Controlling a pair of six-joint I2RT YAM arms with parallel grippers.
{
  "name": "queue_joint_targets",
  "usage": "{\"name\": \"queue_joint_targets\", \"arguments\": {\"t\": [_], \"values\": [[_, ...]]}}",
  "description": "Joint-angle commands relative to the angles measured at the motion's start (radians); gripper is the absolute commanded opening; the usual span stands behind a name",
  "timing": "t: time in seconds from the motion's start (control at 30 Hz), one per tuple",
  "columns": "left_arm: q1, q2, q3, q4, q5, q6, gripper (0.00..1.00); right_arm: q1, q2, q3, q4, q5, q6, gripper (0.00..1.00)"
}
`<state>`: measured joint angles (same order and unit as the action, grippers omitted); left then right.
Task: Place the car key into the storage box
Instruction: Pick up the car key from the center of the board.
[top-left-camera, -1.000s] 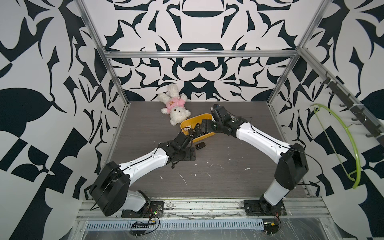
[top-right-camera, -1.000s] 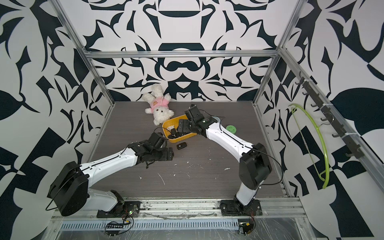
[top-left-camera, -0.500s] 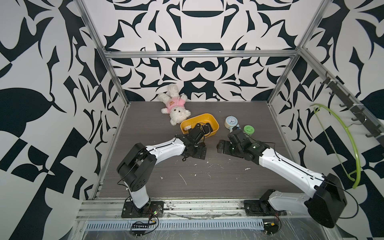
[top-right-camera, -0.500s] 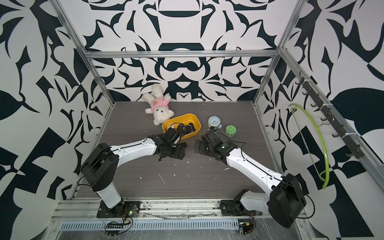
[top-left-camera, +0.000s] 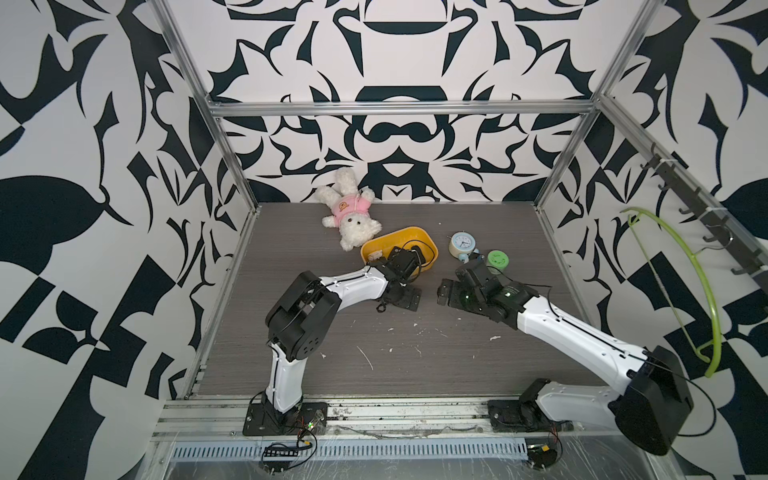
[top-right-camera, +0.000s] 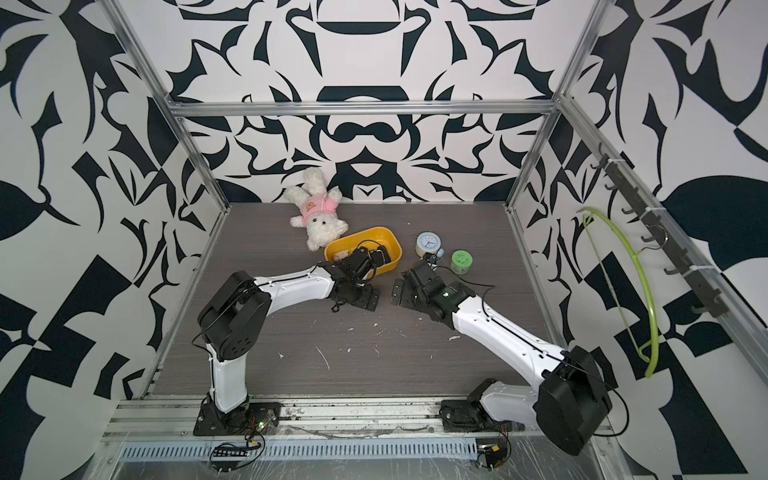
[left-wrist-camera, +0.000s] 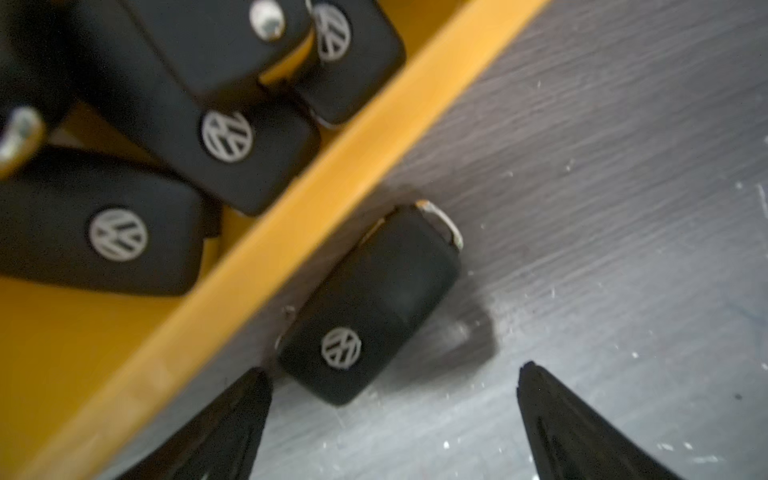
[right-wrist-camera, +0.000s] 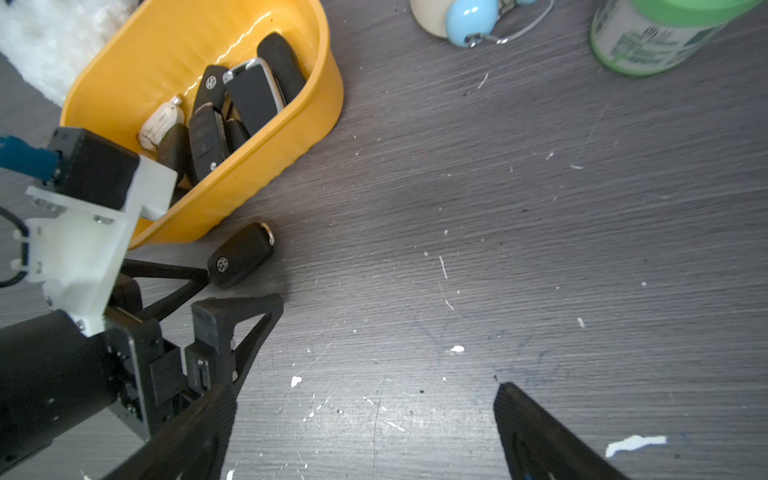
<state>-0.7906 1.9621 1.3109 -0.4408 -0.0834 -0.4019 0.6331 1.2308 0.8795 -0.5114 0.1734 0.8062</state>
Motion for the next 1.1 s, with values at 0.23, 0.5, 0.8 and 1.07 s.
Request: {"name": "queue_joint_targets", "arguments": {"t": [0.23, 0.5, 0.8, 1.07], "values": [[-0.001, 0.099, 0.088, -0.026, -0.026, 0.088, 0.99, -0.009, -0.05, 0.026, -0.005, 0.096, 0.008, 1.0], [-0.001, 0.113, 0.129, -0.037, 0.031, 0.084, 1.0, -0.01, -0.051, 0.026, -0.007, 0.104, 0.01, 1.0], [-0.022, 0.06, 0.068, -0.07, 0.074, 0.03, 0.95, -0.009, -0.029, 0.02, 0.012, 0.097, 0.013, 1.0], [-0.029, 0.123, 0.167, -0.171, -0.01, 0.035, 0.9, -0.01, -0.012, 0.024, 0.024, 0.085, 0.018, 1.0]]}}
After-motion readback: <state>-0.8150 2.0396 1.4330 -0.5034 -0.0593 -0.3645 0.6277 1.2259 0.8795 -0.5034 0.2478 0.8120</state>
